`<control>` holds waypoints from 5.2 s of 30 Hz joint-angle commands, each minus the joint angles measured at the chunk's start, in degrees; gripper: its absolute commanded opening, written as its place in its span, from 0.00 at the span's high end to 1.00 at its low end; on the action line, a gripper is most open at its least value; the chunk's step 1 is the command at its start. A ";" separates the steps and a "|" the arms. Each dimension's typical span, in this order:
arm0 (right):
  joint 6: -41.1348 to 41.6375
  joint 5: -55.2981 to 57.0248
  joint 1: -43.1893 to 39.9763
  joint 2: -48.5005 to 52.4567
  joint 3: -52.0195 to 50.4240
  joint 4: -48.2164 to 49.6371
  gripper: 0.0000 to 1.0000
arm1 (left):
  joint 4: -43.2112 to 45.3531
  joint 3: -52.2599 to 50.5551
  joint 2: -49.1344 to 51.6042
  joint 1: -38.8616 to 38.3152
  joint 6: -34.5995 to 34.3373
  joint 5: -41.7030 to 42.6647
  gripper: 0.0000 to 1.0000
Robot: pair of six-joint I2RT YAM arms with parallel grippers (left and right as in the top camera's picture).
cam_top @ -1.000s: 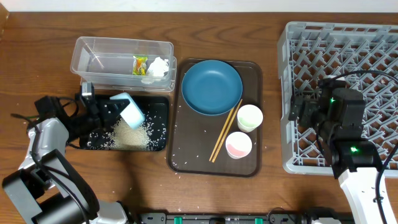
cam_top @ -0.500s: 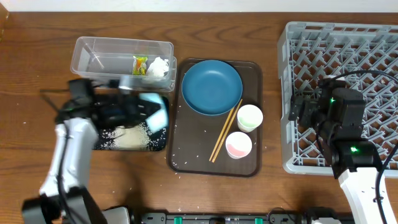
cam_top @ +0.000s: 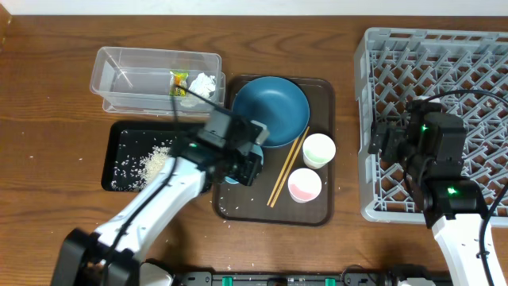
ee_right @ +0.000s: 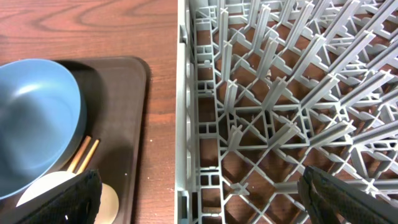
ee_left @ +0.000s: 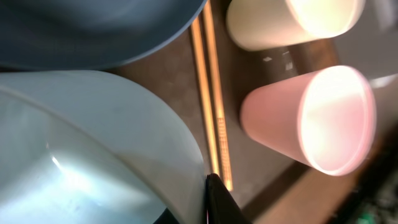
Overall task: Sort waste into correct bins and load items into the dishwasher rack
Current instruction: 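Set the emptied bowl on the brown tray with the left gripper, then grasp the pink cup with the left gripper and lift it toward the right gripper, then take the pink cup with the right gripper from the left gripper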
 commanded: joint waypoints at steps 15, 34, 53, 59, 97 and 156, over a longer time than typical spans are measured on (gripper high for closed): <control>-0.24 0.55 0.52 -0.07 1.07 -0.04 0.01 | -0.48 7.15 0.28 -3.72 -2.51 -5.68 0.46; -0.24 0.52 0.52 -0.07 1.07 -0.07 0.01 | 2.78 8.63 9.99 -14.08 -3.89 -4.33 0.48; -0.42 4.44 0.52 -0.04 1.07 0.48 0.01 | 0.81 11.45 -2.95 5.62 -18.01 17.77 0.94; -8.41 -19.37 0.52 2.47 1.07 7.04 0.01 | 19.19 11.45 0.92 14.88 -33.07 31.17 0.94; -18.18 -67.47 0.70 14.80 1.07 39.15 0.23 | 64.28 11.45 20.70 5.57 -68.70 54.88 0.94; -0.63 -32.17 -6.67 8.87 4.72 20.65 0.99 | 40.68 11.43 20.22 14.75 -40.92 33.24 0.53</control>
